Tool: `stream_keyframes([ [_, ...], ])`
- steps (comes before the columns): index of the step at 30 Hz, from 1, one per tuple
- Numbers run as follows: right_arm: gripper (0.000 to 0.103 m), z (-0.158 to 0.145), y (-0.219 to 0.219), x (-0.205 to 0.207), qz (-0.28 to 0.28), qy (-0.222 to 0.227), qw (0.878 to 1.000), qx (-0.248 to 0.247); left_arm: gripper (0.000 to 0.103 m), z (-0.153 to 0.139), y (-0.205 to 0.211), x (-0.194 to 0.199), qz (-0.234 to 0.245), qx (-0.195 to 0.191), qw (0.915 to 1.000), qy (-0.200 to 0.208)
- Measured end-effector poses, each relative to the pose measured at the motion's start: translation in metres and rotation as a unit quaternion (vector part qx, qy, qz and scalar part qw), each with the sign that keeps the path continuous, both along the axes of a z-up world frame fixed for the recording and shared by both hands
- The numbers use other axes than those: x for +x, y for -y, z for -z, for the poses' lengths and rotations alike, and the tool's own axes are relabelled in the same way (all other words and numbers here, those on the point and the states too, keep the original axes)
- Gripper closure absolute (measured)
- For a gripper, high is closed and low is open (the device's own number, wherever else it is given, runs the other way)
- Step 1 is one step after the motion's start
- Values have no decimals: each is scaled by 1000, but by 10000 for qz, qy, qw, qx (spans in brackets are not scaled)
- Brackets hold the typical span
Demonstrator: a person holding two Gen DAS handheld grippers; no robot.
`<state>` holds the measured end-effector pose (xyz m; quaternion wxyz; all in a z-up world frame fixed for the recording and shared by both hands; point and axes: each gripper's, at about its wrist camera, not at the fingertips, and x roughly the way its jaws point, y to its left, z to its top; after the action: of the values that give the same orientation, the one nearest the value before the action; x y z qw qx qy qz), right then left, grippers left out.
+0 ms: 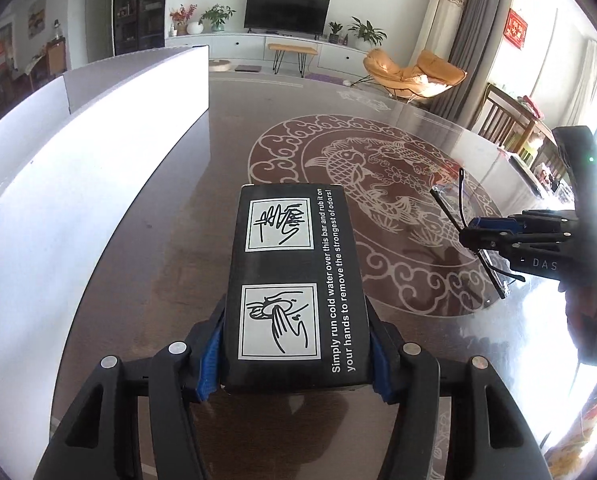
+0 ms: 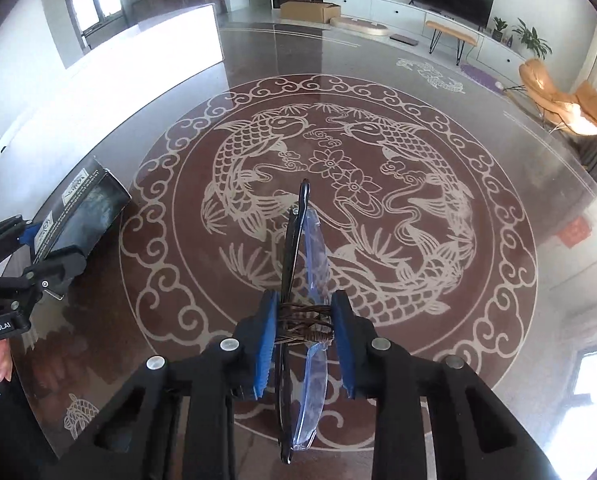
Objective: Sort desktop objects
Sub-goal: 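Carry the soap box and glasses into the bin and open both tools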
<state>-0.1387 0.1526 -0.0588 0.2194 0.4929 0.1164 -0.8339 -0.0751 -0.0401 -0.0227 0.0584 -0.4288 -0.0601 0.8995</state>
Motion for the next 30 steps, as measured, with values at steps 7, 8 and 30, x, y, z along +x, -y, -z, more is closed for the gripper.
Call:
stream_keyframes([
  [7,75,-71,40,9,-258,-453,9981,-329,45,-75,57,29,-363,473,9961,-650],
  [8,75,-82,52,8,-343,-524,9973,-389,45,-85,71,32,-470,486,9951,-726],
  [30,70,-45,413,18,-1965,524,9765,-716,34,-31,270,37,-2132,-447,9751,420],
])
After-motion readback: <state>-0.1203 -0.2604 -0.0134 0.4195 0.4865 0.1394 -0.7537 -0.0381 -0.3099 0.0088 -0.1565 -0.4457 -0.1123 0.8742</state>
